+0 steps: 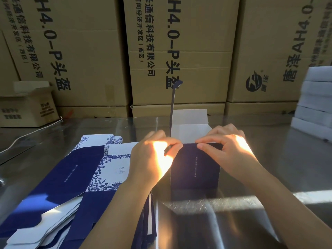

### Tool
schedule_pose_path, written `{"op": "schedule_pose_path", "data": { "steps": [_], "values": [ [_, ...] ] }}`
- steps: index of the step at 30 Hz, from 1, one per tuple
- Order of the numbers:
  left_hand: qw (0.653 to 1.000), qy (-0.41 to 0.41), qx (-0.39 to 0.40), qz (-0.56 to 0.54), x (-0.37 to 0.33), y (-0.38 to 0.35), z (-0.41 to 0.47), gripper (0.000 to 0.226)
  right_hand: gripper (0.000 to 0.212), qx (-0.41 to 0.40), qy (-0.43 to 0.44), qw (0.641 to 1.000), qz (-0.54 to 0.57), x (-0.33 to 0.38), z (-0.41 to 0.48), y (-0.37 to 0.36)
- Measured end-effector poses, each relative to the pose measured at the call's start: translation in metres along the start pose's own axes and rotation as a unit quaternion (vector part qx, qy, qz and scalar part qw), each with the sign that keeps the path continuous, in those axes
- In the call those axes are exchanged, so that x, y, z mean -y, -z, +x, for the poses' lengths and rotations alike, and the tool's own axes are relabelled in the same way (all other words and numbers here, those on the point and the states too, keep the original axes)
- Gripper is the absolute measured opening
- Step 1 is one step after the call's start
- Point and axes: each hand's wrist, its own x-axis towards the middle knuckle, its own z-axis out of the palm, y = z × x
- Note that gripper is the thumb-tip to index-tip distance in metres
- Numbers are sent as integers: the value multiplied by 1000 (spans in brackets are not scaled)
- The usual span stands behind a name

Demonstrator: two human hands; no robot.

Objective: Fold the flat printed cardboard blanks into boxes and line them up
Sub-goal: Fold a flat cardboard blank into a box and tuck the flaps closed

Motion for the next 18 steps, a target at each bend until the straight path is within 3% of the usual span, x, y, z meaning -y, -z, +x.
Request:
{"op": "schedule_pose_path", "data": {
  "steps": [18],
  "values": [
    [999, 0, -3, 34, 6, 0, 1, 6, 7, -3, -14, 1000, -4, -7, 2, 2]
  ]
}}
